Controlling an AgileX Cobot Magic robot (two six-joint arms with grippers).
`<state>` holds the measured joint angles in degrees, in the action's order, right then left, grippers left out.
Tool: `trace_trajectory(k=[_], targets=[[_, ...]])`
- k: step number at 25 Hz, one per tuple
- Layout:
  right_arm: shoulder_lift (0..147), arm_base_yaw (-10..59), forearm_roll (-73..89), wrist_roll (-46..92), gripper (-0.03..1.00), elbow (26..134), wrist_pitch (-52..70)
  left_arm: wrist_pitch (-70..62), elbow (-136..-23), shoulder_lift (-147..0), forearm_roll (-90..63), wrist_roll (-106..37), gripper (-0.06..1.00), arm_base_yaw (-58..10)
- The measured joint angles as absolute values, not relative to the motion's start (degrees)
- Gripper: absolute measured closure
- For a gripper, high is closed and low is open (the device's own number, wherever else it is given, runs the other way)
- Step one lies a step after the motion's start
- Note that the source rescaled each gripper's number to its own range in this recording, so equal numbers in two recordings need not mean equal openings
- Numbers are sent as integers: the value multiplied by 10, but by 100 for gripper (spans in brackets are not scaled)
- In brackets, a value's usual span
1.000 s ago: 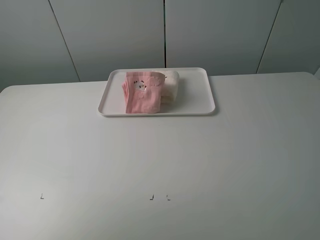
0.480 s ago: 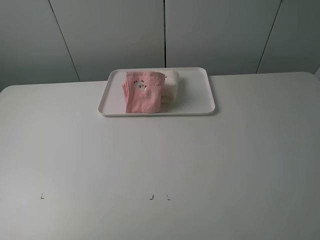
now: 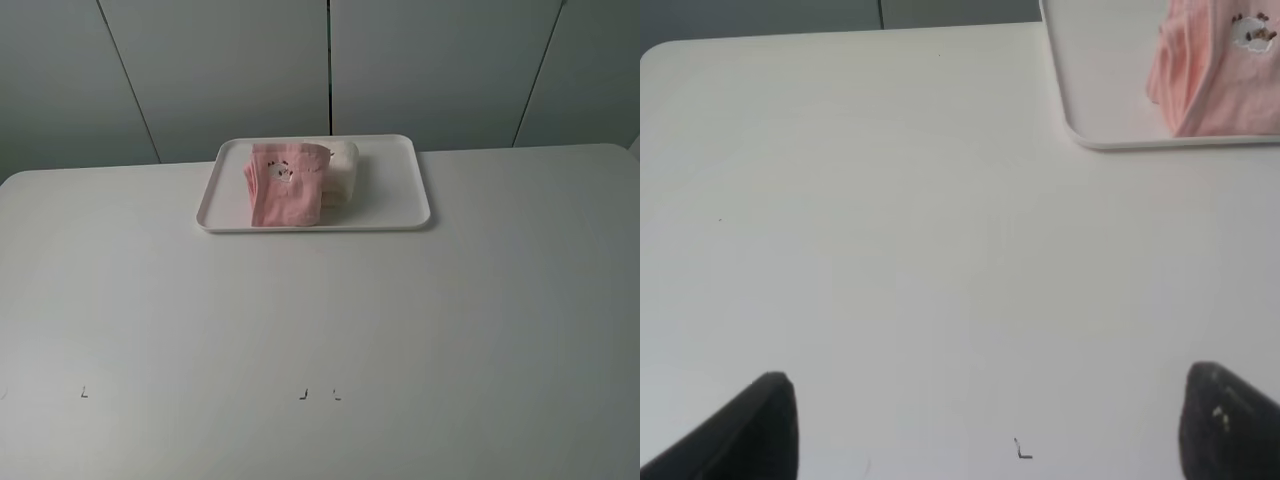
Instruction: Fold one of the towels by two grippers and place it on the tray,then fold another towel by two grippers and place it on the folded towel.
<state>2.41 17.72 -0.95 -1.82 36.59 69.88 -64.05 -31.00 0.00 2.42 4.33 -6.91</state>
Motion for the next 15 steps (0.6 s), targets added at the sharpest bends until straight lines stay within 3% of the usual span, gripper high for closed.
trace_trajectory(k=[15], targets=[[2,177,0,-8,-3,297,645,-627,-296,0,17,43,-5,-69]])
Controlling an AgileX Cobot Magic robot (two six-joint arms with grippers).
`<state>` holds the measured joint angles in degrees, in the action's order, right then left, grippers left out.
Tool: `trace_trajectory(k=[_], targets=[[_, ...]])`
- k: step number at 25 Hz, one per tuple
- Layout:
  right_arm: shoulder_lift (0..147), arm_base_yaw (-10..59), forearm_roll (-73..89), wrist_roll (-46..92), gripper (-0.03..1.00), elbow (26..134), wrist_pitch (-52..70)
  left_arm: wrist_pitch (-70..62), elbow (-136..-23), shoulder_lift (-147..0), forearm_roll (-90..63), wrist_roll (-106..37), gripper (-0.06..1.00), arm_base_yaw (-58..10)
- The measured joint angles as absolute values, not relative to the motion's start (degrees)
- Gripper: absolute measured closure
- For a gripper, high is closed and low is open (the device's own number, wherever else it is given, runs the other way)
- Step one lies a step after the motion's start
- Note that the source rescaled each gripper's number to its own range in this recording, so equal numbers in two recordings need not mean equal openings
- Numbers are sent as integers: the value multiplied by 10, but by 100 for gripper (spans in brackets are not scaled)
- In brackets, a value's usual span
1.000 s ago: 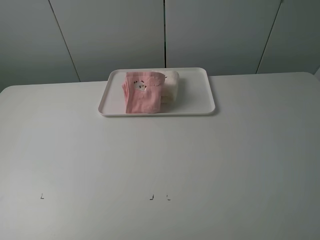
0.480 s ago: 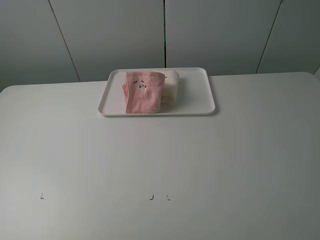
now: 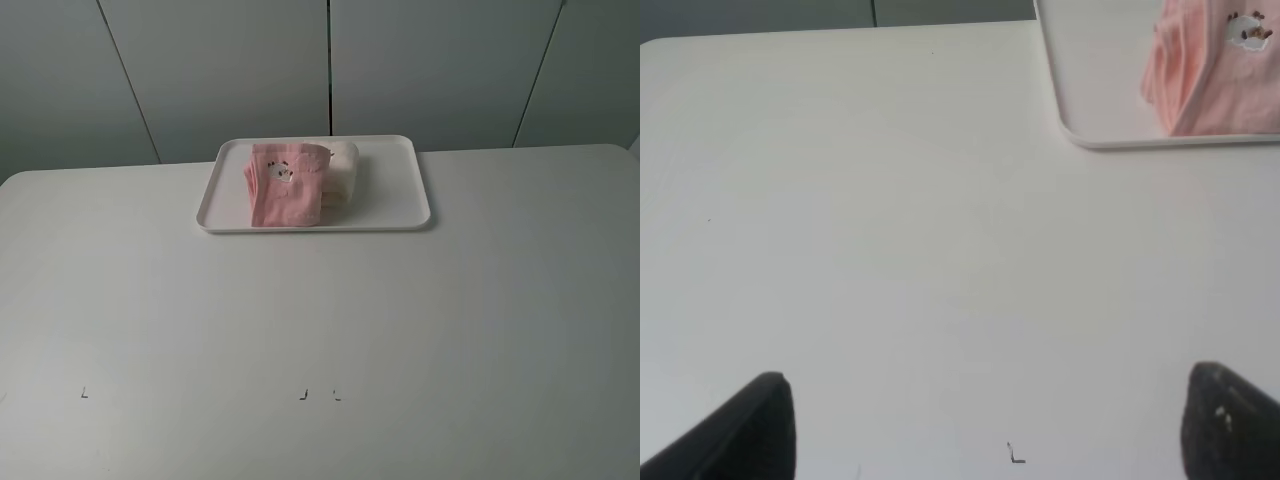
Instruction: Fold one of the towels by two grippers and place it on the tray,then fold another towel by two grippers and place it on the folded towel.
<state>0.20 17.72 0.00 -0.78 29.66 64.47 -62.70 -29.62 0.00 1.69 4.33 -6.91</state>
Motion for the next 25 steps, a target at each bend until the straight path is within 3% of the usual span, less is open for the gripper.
trace_trajectory(k=[19,25], targets=[[0,180,14,0,-3,294,630,-624,-295,0,0,45,-5,-69],[0,129,14,0,-3,294,630,-624,-295,0,6,45,-5,-49]])
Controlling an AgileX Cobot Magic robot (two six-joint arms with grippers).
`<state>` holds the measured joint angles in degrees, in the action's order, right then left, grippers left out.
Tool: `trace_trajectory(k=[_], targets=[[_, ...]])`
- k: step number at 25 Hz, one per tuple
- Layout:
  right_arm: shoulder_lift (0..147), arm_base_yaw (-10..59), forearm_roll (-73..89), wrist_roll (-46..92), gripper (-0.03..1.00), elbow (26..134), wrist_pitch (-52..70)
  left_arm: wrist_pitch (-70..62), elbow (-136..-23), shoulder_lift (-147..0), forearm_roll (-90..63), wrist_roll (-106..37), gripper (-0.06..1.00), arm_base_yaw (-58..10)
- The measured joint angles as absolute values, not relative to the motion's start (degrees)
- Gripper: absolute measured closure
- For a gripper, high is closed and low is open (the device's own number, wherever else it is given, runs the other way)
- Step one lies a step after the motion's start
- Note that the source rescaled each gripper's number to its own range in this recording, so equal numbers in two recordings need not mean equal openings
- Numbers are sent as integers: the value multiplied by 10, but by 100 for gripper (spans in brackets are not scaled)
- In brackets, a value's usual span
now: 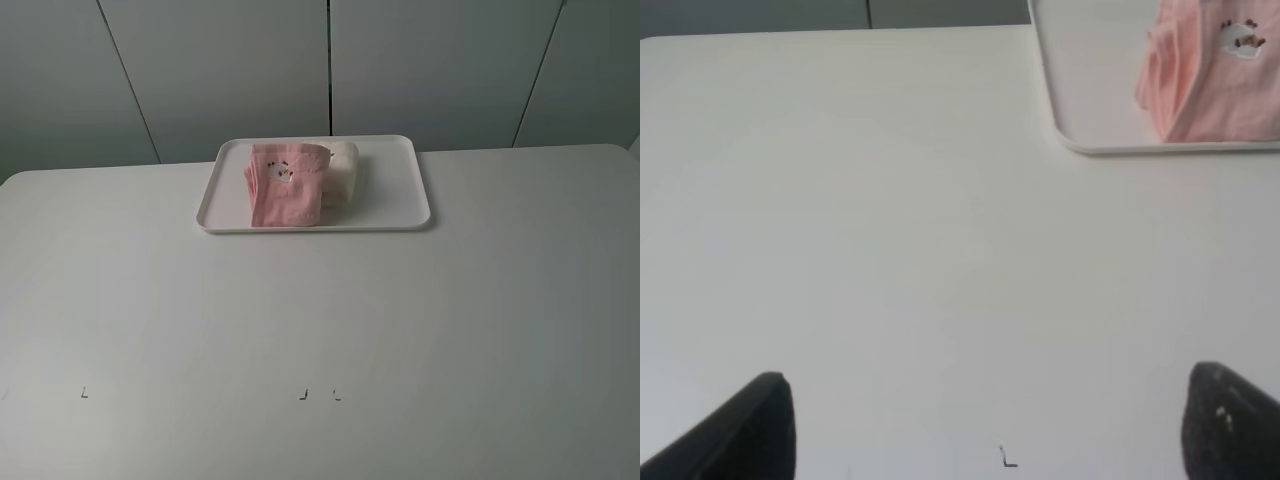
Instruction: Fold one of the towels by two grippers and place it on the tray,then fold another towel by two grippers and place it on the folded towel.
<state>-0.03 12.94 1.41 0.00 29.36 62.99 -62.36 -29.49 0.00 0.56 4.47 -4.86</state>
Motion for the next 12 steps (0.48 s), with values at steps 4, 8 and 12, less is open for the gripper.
trace_trajectory(k=[4,8,12], targets=[[0,93,14,0,-3,294,630,-624,-295,0,7,45,-5,1],[0,84,15,0,-3,294,630,-624,-295,0,7,45,-5,14],[0,83,15,0,-3,294,630,-624,-295,0,7,45,-5,15]])
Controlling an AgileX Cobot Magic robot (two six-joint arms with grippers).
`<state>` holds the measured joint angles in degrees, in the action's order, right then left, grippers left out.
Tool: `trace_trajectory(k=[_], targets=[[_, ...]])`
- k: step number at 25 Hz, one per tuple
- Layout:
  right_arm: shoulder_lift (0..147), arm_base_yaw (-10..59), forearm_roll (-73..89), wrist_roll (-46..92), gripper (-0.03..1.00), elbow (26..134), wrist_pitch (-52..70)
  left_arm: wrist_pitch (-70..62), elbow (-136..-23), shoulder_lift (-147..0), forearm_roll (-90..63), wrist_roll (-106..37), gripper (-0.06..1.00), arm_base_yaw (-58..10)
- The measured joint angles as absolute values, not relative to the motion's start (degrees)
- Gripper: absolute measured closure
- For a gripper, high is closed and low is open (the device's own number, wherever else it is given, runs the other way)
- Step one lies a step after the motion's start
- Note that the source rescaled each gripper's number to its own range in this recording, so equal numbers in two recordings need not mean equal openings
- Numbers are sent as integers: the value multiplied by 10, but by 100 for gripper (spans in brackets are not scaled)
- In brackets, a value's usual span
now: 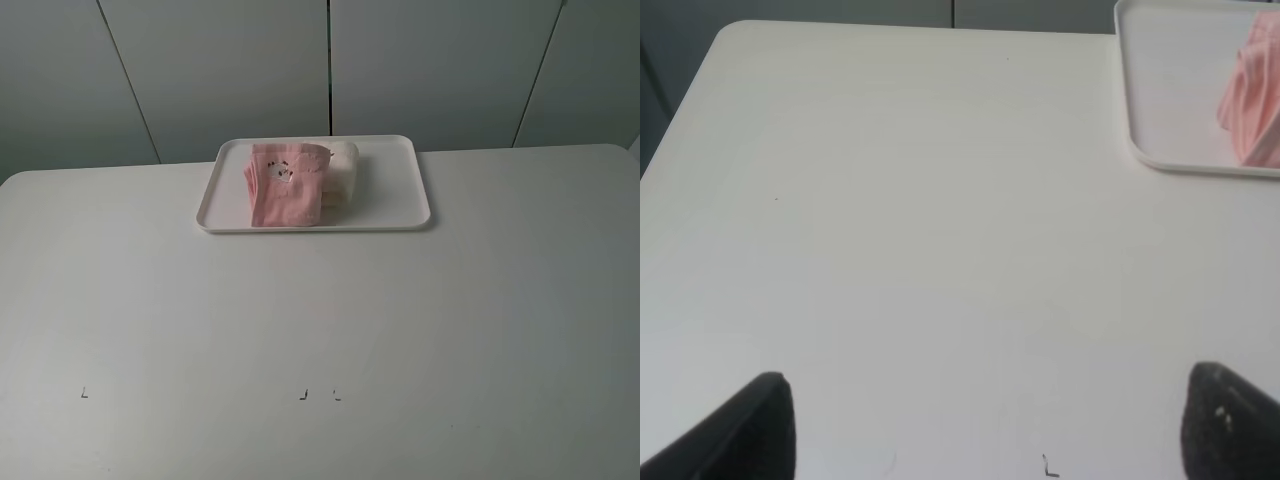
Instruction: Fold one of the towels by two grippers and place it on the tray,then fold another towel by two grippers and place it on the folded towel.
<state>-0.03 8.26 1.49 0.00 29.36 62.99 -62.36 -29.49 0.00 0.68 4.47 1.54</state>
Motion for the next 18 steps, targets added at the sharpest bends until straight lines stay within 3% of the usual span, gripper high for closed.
trace_trajectory(k=[18], targets=[[0,83,10,9,-3,294,629,-624,-295,0,7,30,-5,15]])
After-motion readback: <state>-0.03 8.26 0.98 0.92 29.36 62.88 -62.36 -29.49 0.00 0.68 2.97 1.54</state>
